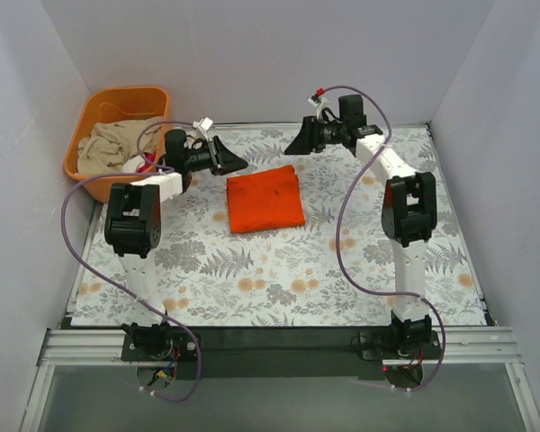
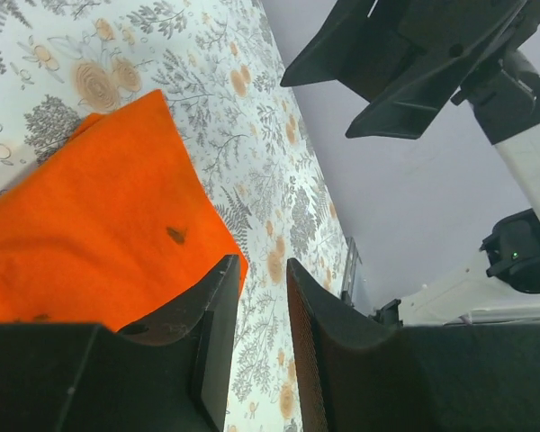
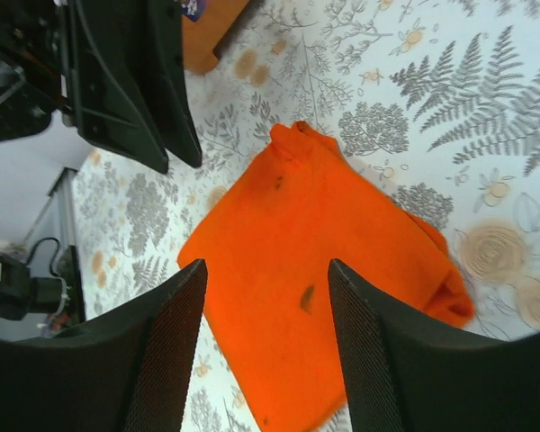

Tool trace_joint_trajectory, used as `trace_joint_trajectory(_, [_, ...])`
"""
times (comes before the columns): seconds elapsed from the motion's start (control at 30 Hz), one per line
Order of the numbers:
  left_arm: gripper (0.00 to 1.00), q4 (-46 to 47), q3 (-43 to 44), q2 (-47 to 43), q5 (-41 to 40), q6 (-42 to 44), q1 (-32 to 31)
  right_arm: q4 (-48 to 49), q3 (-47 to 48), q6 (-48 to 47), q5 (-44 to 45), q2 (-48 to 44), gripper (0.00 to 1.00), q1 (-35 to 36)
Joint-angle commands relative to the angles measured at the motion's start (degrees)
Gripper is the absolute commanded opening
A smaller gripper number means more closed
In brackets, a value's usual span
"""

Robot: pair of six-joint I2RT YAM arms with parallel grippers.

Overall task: Fold and stack the t-shirts
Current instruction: Fold the tshirt

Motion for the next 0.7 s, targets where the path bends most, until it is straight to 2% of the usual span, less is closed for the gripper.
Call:
trace_joint_trajectory(0.0, [0.27, 7.1, 0.1, 2.9, 0.1, -7.5, -0.2, 11.6, 0.3, 12.8, -4.0, 5.9, 0.53, 1.1])
trace_joint_trajectory(0.13, [0.27, 5.4, 2.2, 6.5, -2.1, -6.8, -0.2, 21.0, -0.7, 18.8, -3.4, 11.0, 0.5, 1.2])
trace_joint_trajectory(0.3, [0.26, -1.2, 3.0, 9.5, -6.5, -2.5, 0.0, 21.4, -4.5, 19.8, -1.2, 14.6, 0.47, 2.0])
trace_joint_trajectory(0.47, [0.26, -2.7, 3.1, 13.3, -7.4, -2.2, 0.2, 21.3, -6.3, 18.7, 0.4, 16.0, 0.46, 0.6])
trace_joint_trajectory(0.53, [0.27, -4.1, 4.5, 13.4, -6.2, -0.5, 0.2, 20.9, -6.4, 17.9, 0.1, 15.4, 0.47, 0.3])
trace_joint_trajectory(0.67, [0.3, -8.4, 5.1, 7.1, -2.4, 6.5, 0.2, 17.3, -7.1, 13.9, -1.4, 8.5, 0.49, -0.3])
